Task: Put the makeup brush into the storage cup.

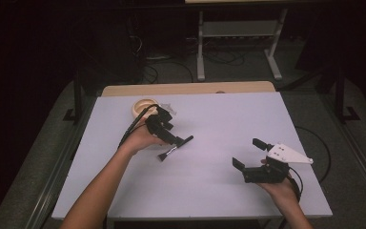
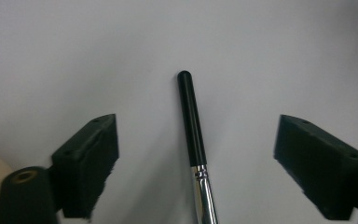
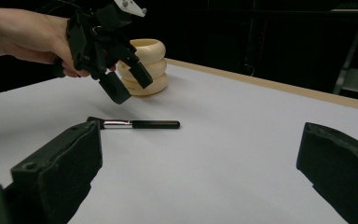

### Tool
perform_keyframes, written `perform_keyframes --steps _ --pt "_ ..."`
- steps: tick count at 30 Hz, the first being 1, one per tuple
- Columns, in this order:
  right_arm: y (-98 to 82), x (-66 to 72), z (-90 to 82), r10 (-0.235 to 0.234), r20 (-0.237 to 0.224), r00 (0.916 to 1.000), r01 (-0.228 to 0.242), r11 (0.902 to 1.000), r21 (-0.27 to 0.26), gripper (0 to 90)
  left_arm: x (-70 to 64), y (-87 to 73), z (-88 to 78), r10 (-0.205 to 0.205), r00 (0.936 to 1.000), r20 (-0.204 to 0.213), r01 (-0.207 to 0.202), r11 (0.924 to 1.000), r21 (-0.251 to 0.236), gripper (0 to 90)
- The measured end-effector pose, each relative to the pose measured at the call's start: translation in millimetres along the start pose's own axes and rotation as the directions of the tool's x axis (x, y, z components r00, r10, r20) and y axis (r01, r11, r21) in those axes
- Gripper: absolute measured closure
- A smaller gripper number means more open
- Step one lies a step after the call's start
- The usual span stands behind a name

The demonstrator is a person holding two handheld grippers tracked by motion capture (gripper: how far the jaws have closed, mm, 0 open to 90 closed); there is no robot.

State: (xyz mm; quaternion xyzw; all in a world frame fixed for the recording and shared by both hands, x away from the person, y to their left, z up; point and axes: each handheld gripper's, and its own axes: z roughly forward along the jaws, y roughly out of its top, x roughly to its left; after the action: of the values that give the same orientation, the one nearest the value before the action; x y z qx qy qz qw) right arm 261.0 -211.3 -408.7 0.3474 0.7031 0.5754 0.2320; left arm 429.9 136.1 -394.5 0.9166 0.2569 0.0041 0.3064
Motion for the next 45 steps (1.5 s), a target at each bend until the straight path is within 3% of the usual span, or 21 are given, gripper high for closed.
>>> perform_keyframes --steps 12,22,29,34,41,45 --pt "-0.2 0.2 0.4 0.016 -0.003 0.9999 -0.016 0.9999 0.001 0.0 0.6 5.1 2.5 0.003 0.9999 0.014 -0.004 0.9967 0.081 17.7" --pt "-0.3 -0.3 0.0 0.015 0.002 0.9999 -0.015 0.9999 0.003 0.0 -0.9 4.5 8.7 -0.03 0.9989 0.038 0.024 0.9889 0.147 28.8" --pt "-0.5 -1.2 -0.2 0.009 0.006 0.9999 -0.009 0.9999 0.006 0.0 0.2 2.5 14.7 -0.053 0.9976 0.045 0.042 0.9747 0.219 40.6" --pt "-0.5 -1.4 -0.3 0.011 0.007 0.9999 -0.011 0.9999 0.006 0.0 -0.6 2.2 15.0 -0.056 0.9974 0.045 0.044 0.971 0.235 48.2" --pt "-0.5 -1.4 -0.4 0.012 0.009 0.9999 -0.012 0.9999 0.007 0.0 -1.0 0.7 17.7 -0.065 0.9971 0.039 0.052 0.9577 0.283 56.3" --pt "-0.6 -1.6 -0.3 0.01 0.01 0.9999 -0.011 0.9999 0.008 0.0 -1.1 0.9 17.7 -0.07 0.9968 0.039 0.056 0.9561 0.288 60.6"
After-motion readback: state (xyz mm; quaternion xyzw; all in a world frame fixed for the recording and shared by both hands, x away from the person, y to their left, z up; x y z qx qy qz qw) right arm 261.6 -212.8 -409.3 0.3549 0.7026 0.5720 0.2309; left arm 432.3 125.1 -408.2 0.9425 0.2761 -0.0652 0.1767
